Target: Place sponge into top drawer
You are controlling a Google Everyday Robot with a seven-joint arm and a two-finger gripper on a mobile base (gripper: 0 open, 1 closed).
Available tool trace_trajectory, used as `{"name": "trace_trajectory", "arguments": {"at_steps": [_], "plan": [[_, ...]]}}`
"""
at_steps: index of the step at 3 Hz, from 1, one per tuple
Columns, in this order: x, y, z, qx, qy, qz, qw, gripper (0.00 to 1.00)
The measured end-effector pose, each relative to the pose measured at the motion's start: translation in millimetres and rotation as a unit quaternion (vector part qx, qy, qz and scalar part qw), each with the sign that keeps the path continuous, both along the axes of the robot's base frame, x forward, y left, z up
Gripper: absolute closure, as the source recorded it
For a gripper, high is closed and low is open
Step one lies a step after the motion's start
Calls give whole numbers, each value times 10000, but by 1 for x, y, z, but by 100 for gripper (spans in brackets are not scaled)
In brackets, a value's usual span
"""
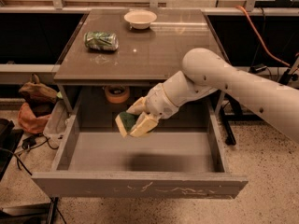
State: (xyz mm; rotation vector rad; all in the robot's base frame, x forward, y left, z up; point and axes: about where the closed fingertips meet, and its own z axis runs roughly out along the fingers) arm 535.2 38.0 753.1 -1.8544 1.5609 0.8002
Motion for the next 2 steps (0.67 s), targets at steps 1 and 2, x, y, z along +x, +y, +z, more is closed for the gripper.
{"name": "trace_trajectory", "arguments": {"at_steps": [1, 2], "plan": [[5, 1, -41, 49, 154, -336, 9993, 100], [18, 7, -76, 47, 261, -665, 9974, 100]]}}
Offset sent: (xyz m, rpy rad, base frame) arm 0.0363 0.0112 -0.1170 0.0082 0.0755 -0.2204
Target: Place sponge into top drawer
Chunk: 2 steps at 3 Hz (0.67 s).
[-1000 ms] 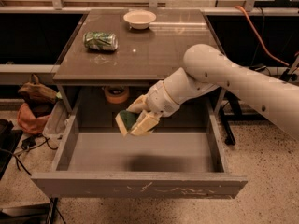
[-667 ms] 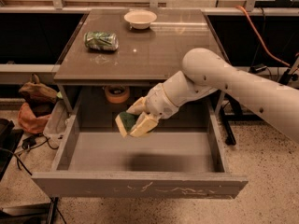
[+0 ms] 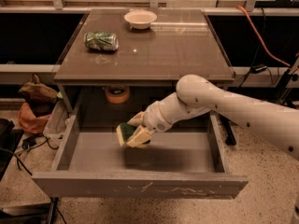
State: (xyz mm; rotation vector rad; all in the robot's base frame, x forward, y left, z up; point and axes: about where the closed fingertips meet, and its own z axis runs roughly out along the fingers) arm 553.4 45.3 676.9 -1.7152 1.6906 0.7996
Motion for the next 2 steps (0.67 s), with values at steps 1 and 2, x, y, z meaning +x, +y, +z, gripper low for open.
{"name": "trace_trajectory", "arguments": {"at_steps": [1, 2], "plan": [[15, 7, -25, -205, 118, -263, 9994, 100], [25, 12, -46, -429, 387, -437, 9974, 100]]}}
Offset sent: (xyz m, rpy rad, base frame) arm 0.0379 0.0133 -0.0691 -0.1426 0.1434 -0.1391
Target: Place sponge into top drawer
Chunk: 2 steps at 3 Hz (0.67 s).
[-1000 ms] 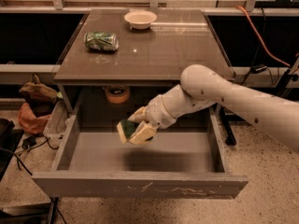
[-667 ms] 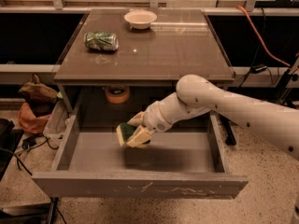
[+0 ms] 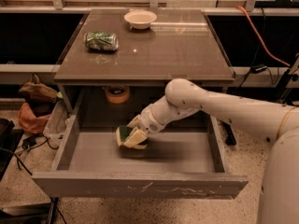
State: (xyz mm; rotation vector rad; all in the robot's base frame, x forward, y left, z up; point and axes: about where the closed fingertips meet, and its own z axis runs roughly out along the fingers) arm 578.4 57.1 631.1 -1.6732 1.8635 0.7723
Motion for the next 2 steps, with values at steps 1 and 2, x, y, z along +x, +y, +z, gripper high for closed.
{"name": "trace_trajectory", "arguments": {"at_steps": [1, 2], "plan": [[1, 1, -3, -28, 53, -29, 10000, 100], [1, 1, -3, -28, 53, -29, 10000, 82]]}}
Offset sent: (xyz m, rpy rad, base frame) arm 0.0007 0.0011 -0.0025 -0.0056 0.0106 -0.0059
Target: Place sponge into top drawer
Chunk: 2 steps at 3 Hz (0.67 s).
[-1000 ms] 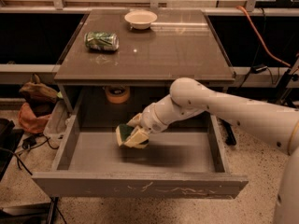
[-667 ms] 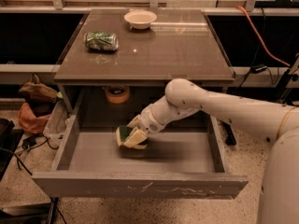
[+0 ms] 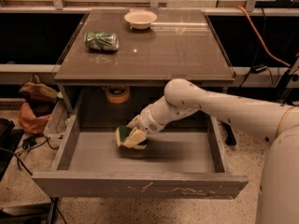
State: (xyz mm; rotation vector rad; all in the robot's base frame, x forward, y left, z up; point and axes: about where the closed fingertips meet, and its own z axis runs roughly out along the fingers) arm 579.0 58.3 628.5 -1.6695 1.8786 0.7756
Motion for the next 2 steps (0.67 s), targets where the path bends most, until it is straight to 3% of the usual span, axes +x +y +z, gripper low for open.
{"name": "trace_trajectory", "arguments": {"at_steps": [2], "plan": [[0, 0, 0, 0, 0, 1, 10000, 36]]}}
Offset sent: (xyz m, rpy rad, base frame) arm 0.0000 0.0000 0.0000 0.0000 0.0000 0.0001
